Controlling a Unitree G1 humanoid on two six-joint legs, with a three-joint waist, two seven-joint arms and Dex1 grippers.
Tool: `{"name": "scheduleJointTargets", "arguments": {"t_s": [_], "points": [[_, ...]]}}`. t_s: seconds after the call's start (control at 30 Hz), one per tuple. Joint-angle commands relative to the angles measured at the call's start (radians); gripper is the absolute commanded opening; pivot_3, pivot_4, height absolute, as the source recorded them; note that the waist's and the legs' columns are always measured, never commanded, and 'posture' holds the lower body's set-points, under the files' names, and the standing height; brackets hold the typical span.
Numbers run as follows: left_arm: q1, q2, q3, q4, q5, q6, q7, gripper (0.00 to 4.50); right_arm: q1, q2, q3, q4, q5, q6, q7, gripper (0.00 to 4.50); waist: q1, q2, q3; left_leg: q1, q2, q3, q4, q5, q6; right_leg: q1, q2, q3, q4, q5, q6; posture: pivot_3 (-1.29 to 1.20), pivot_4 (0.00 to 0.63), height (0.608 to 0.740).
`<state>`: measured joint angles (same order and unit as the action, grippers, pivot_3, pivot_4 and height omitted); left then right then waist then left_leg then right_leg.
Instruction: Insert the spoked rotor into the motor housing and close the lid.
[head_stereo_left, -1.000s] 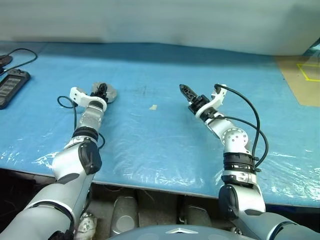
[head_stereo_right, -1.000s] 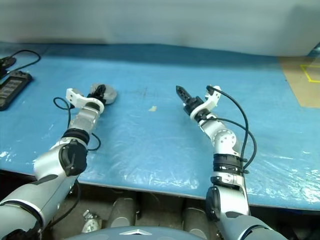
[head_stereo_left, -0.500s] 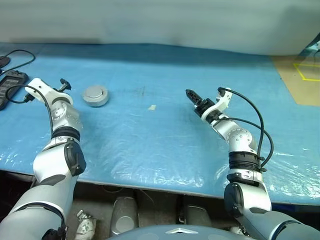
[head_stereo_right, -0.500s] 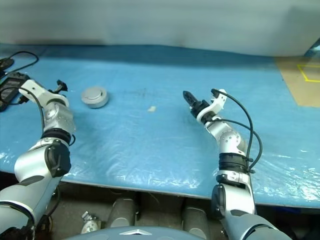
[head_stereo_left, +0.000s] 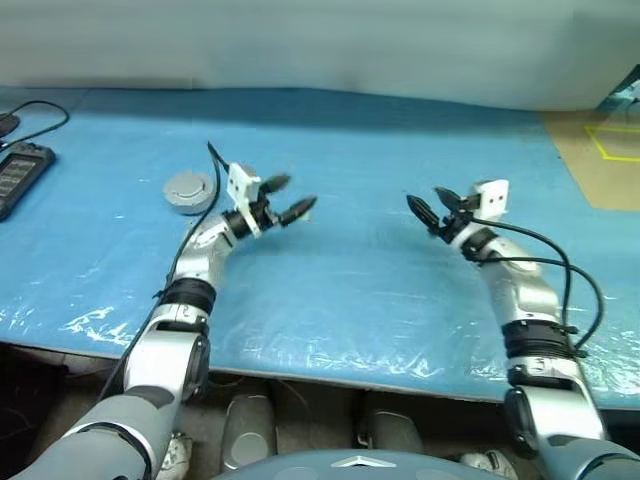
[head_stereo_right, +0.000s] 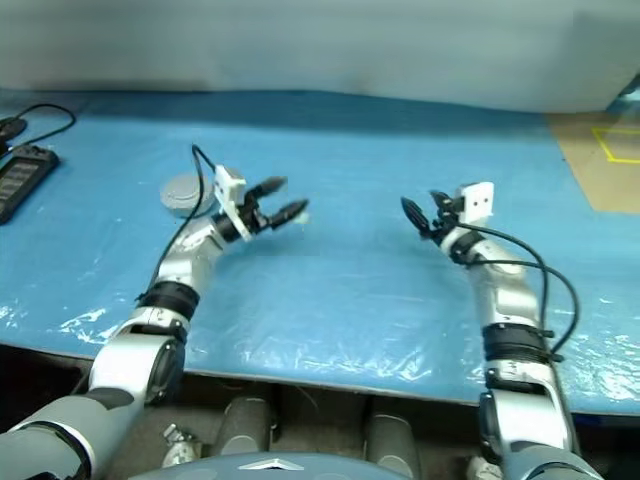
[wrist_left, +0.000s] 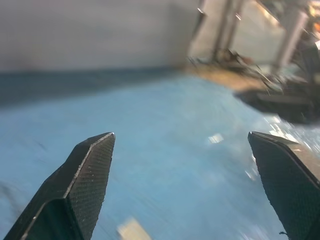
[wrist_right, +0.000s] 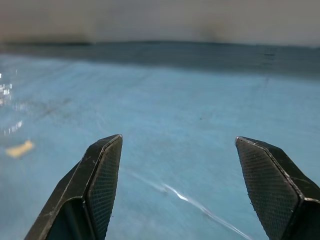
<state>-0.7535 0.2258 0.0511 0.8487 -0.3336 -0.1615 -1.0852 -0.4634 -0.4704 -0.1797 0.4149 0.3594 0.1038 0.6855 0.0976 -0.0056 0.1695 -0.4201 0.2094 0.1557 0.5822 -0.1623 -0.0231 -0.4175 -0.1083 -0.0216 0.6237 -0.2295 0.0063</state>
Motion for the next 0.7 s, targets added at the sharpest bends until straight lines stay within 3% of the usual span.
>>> {"name": "scheduleJointTargets", "arguments": {"t_s": [0.03, 0.17, 0.7], "points": [[0.006, 0.042, -0.053, -0.078, 0.024, 0.036, -0.130, 4.47, 0.048, -0.077, 0.039, -0.087, 0.016, -0.013, 0.197, 3.85, -0.002, 0.000, 0.000, 0.000, 0.000, 0.000, 0.000, 0.000, 0.000, 0.000, 0.000, 0.000, 0.000, -0.001, -0.001, 0.00, 0.150, 0.740], [0.022, 0.051, -0.081, -0.110, 0.029, 0.072, -0.195, 4.50, 0.086, -0.124, 0.050, -0.158, 0.035, 0.030, 0.291, 4.47, -0.001, 0.000, 0.000, 0.001, -0.001, 0.001, 0.001, -0.002, 0.004, 0.001, -0.002, 0.000, 0.000, -0.001, -0.002, 0.00, 0.150, 0.740], [0.027, 0.044, -0.082, -0.105, 0.068, 0.015, -0.188, 4.50, 0.068, -0.118, 0.085, -0.165, -0.044, 0.005, 0.267, 4.47, 0.002, 0.001, 0.000, 0.001, -0.001, 0.004, 0.002, -0.001, 0.008, 0.001, -0.003, 0.000, -0.001, -0.001, -0.003, 0.00, 0.150, 0.740]]}}
